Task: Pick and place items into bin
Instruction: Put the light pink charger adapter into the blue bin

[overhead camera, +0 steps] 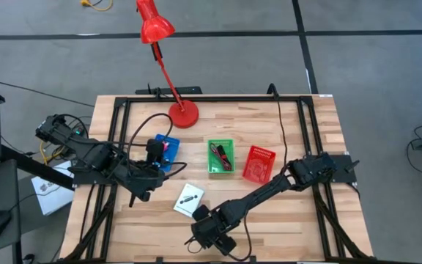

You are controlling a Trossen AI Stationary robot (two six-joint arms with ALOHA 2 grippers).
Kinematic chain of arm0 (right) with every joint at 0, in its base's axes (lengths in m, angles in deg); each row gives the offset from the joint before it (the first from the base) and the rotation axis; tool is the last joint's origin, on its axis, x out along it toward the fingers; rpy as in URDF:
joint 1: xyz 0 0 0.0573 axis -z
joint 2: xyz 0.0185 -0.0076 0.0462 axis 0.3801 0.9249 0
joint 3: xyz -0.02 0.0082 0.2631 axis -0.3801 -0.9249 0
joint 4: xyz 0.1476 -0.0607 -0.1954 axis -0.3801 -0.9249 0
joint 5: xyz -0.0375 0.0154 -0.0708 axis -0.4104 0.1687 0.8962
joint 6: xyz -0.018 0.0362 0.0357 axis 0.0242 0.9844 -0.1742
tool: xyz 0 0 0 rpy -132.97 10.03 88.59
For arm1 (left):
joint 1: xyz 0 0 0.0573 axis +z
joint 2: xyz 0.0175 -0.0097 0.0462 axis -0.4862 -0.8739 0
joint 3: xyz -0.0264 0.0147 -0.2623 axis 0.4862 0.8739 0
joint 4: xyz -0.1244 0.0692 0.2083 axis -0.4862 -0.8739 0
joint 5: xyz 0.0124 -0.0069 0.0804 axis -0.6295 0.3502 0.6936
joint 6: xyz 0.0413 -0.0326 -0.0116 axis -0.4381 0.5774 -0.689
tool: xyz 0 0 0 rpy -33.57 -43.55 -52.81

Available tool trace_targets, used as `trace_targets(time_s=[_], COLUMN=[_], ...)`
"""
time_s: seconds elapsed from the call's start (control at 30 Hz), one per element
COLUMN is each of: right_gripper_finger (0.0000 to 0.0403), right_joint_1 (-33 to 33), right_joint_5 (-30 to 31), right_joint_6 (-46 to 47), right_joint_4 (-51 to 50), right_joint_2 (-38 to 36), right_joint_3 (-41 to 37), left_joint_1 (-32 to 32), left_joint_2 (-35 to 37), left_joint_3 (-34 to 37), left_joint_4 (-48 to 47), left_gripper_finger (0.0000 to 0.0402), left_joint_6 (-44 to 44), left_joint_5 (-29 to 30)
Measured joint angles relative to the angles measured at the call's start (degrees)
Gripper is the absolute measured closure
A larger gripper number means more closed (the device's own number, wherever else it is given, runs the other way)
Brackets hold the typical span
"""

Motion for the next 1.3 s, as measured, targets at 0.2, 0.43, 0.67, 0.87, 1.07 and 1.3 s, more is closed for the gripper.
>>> trace_targets(time_s=[0.2, 0.43, 0.67, 0.87, 1.07, 1.3], right_gripper_finger=[0.0142, 0.0142, 0.0142, 0.0149, 0.0181, 0.0201], right_joint_1=[-0.04, -0.04, 0.01, 0.93, 0.98, 0.74], right_joint_5=[0.17, -0.43, -0.33, 0.15, 0.12, 0.07], right_joint_6=[0.22, 0.18, -0.11, 1.18, -0.67, 0.08], right_joint_4=[-1.71, -1.95, -2.01, -2.16, -1.68, -1.27], right_joint_2=[0.07, 0.07, 0.07, 0.07, 1.9, 3.15], right_joint_3=[-0.06, -0.07, -0.07, -0.07, 0.07, 0.22], left_joint_1=[-0.01, 0.0, -0.01, -0.02, 0.0, 0.0], left_joint_2=[0.0, 0.0, 0.0, 0.0, 0.0, 0.02], left_joint_3=[0.0, 0.0, 0.0, 0.0, 0.0, 0.0], left_joint_4=[0.0, 0.0, 0.0, 0.0, 0.0, 0.0], left_gripper_finger=[0.0182, 0.0182, 0.0182, 0.0182, 0.0182, 0.0182], left_joint_6=[0.4, 0.83, 0.42, 0.17, 0.9, 0.9], left_joint_5=[0.0, -0.02, 0.0, 0.0, 0.0, 0.0])
